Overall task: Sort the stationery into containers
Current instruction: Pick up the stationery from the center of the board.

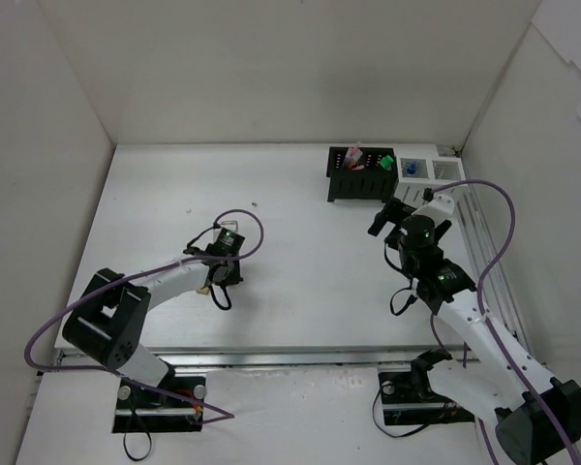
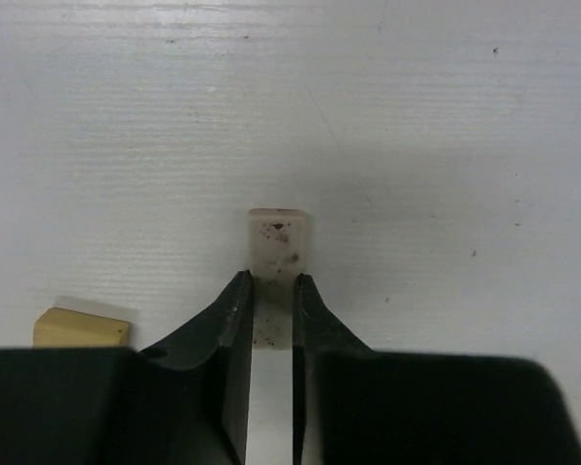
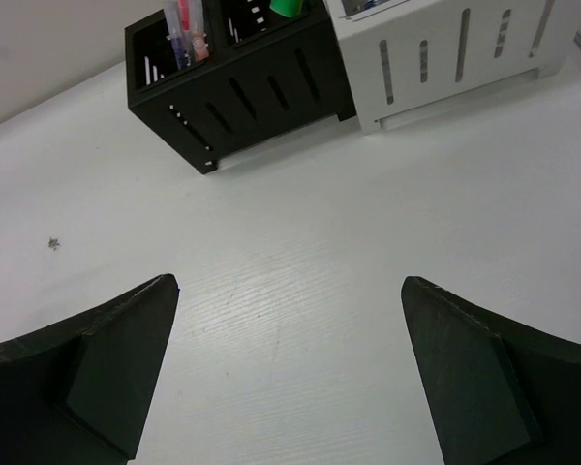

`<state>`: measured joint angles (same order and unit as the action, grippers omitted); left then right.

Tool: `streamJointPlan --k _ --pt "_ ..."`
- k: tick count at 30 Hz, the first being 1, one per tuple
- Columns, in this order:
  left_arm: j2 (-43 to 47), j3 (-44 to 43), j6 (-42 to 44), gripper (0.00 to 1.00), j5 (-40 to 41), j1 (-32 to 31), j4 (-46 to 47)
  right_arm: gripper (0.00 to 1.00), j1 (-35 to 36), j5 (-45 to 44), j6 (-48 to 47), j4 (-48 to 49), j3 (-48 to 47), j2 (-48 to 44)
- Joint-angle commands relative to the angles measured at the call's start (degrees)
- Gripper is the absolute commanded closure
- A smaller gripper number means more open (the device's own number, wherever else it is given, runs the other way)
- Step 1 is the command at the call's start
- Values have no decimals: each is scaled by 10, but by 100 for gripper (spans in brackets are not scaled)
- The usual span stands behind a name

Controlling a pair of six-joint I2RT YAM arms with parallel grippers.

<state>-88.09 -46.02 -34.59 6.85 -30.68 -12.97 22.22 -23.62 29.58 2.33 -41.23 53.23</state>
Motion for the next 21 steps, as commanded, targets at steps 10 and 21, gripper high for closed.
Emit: streamJointPlan --k 10,21 --pt "181 21 254 100 -185 -90 165 2 5 514 -29 81 -52 108" --pt "195 2 331 100 -219 -148 169 3 47 706 74 252 -60 274"
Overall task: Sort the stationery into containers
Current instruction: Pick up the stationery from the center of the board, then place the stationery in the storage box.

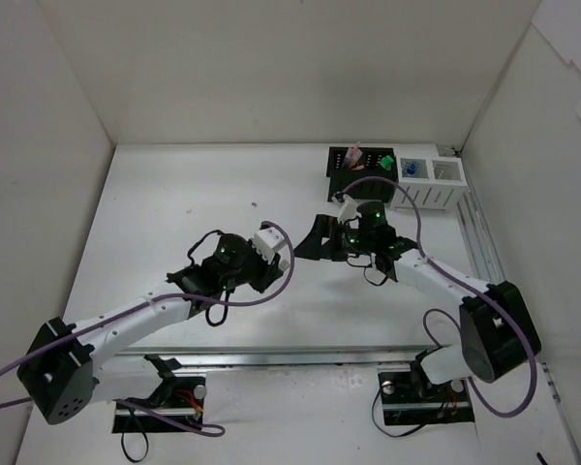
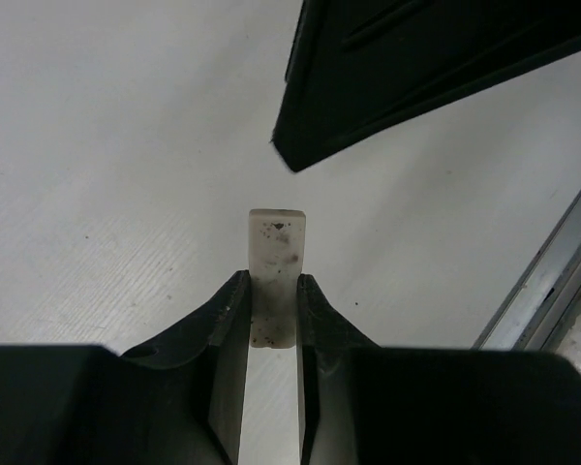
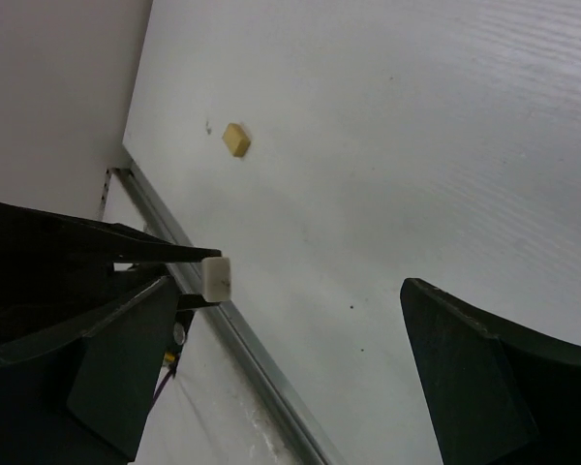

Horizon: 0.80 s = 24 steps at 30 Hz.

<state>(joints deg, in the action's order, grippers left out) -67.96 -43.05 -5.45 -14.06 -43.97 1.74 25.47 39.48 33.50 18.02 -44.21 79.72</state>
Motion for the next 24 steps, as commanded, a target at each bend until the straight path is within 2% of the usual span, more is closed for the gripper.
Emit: streamJointPlan --k 1,4,6,13,19,20,22,23,24 --pt "-10 -33 40 100 3 -15 19 3 21 75 36 97 -32 19" --pt "-23 -45 42 100 10 -20 12 5 35 65 42 105 -36 32" --pt "-29 -51 40 100 12 -20 12 11 41 62 45 105 -40 39" --pt "-28 -63 34 100 36 -25 18 43 52 67 60 106 -44 69" --pt "-29 -63 29 100 49 -25 24 61 60 67 68 108 -42 73" --pt "-30 -64 29 100 51 -25 25 70 62 67 69 108 -42 72" --pt "-33 -67 25 100 59 -25 27 80 63 67 70 108 -44 71" --pt "-35 -68 22 100 62 -25 30 95 63 69 69 108 -46 70" --pt "-36 -68 19 100 68 -25 31 100 65 69 69 109 -47 70"
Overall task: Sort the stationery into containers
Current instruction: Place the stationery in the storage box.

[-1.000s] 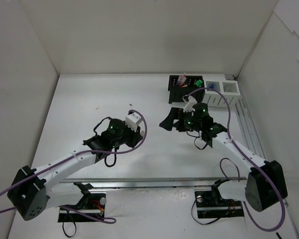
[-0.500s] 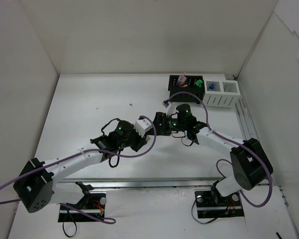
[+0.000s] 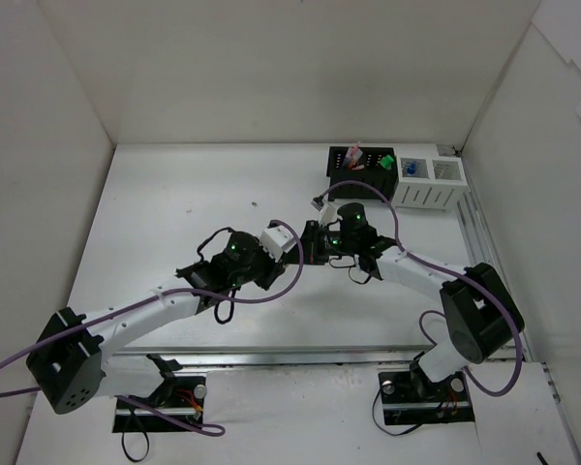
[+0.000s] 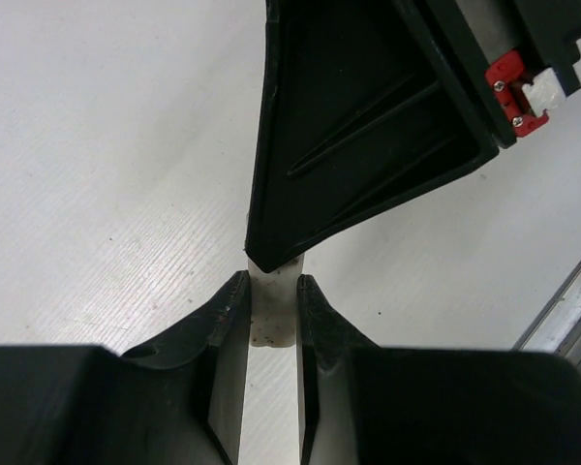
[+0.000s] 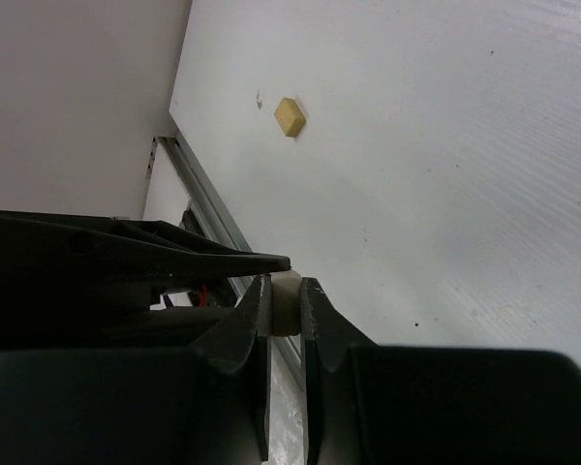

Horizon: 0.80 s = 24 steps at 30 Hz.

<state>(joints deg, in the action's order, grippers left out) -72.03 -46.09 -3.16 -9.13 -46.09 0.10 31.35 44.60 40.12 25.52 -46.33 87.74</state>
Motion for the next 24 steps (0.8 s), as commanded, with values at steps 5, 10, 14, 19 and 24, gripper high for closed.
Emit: streamJointPlan --k 5,10,14,19,24 --pt "6 -46 -12 69 46 -4 43 100 2 2 -17 9 -54 -13" --pt "37 -38 -27 30 121 -4 41 100 -40 -47 -38 -63 -91 -26" --pt "104 8 -126 1 201 31 33 100 -102 -150 -85 -156 -143 -47" --pt "202 53 -254 1 253 136 -62 100 -233 -242 -110 -215 -197 -56" --pt "258 79 -363 1 272 225 -195 100 -345 -418 -155 -292 -318 -26"
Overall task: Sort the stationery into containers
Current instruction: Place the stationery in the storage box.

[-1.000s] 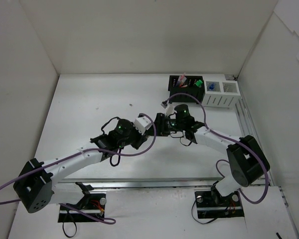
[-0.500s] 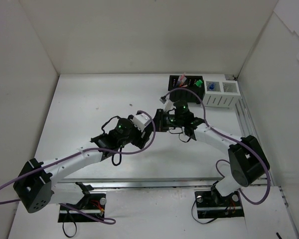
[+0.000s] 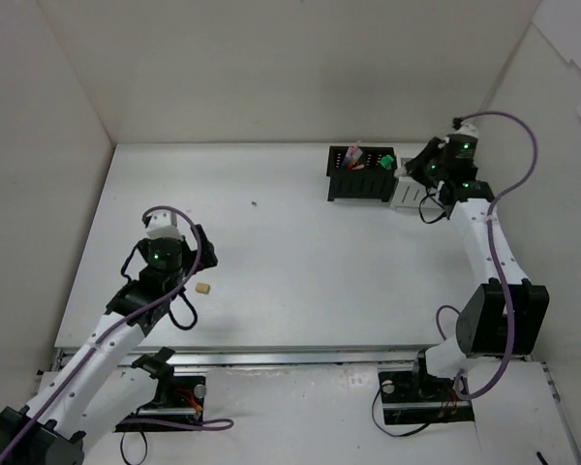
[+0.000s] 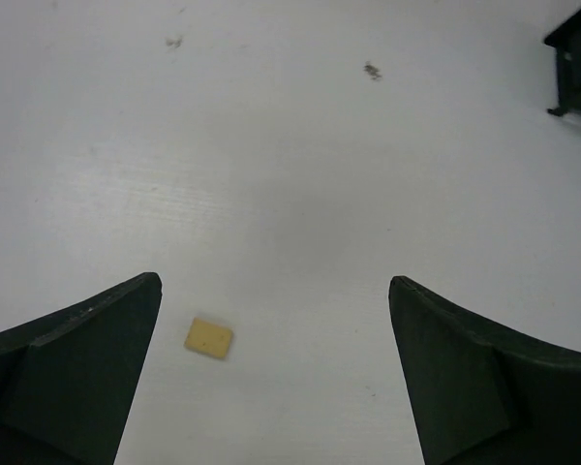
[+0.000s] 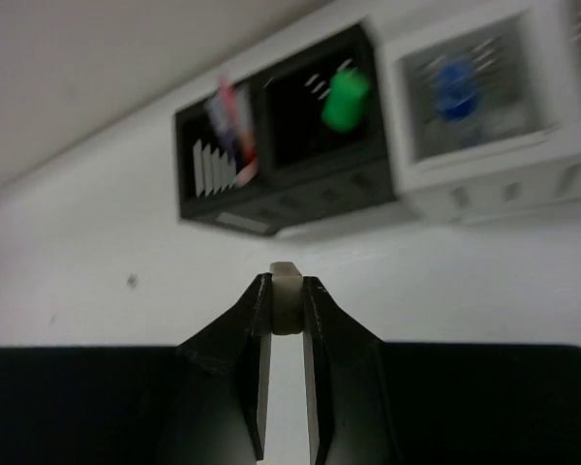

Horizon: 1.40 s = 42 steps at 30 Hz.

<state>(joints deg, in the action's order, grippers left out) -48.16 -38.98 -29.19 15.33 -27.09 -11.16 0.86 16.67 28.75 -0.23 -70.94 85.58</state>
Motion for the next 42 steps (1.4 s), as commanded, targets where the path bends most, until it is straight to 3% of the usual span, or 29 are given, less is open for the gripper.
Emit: streamJointPlan --k 1,5,9,13,18,20,21,22,26,27,32,36,42 --pt "38 26 -107 1 17 50 -90 100 -50 -196 -61 -56 -90 4" --pt "51 50 -112 1 -41 135 -111 100 -79 -284 -97 -82 -205 71" --pt "-12 41 -91 1 -136 208 -95 100 -100 -292 -119 -110 -289 165" --pt "-81 30 -76 1 -191 233 -75 100 -112 -305 -130 -134 -371 241" --pt "-127 34 -69 1 -204 238 -57 99 -121 -308 -128 -141 -389 288" --pt "-133 36 -68 1 -210 244 -46 89 -121 -313 -127 -141 -388 295" --pt "-139 36 -68 1 -214 244 -44 76 -121 -319 -124 -142 -388 296" --pt "-141 36 -66 1 -218 244 -39 51 -121 -318 -121 -144 -388 295" --pt "-146 37 -61 1 -229 244 -26 18 -121 -284 -123 -146 -374 264" --pt "-147 40 -53 2 -232 244 -22 2 -121 -275 -125 -146 -367 256" --pt "-151 54 -45 15 -260 244 -9 2 -119 -238 -107 -145 -318 164" --pt "-158 58 -72 17 -262 244 -24 2 -110 -242 -88 -144 -226 88" --pt "-205 22 -196 15 -210 218 -123 2 -69 -260 -85 -143 -148 23"
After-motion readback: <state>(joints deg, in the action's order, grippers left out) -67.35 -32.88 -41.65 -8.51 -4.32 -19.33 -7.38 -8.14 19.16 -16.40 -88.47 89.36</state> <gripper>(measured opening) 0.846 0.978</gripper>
